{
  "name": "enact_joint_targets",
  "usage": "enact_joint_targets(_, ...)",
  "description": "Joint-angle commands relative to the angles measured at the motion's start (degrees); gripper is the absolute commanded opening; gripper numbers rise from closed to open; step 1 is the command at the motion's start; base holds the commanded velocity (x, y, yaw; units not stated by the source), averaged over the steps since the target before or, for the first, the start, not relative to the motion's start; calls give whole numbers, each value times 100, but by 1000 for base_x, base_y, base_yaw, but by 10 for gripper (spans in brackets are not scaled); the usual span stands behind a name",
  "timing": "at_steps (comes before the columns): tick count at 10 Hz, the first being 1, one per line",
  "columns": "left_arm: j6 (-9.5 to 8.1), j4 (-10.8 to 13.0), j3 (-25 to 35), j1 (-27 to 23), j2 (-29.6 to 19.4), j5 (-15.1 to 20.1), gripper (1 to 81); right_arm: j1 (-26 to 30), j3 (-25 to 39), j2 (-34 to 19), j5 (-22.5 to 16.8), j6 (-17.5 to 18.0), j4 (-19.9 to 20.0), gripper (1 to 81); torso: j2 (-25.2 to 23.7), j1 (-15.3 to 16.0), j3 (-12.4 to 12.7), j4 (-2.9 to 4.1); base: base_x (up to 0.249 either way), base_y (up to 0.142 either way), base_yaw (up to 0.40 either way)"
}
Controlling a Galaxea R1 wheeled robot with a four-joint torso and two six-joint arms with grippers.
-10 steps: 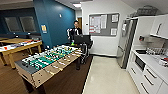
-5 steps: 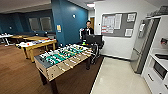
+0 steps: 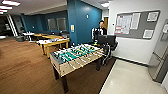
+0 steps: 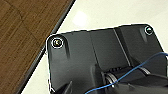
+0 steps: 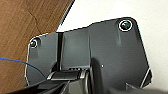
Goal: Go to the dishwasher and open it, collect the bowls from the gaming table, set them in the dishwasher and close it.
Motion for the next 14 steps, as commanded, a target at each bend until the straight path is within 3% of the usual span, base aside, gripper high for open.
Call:
enact_joint_targets(1, 47, 66, -33, -307, 6, 274, 811, 247, -7, 15, -273, -6, -47, 811, 0, 0, 0, 0, 0, 0, 359)
enact_joint_targets(14, 47, 57, -42, -289, 32, 291, 811, 238, 20, 24, -273, -6, -47, 811, 0, -4, 0, 0, 0, 0, 359)
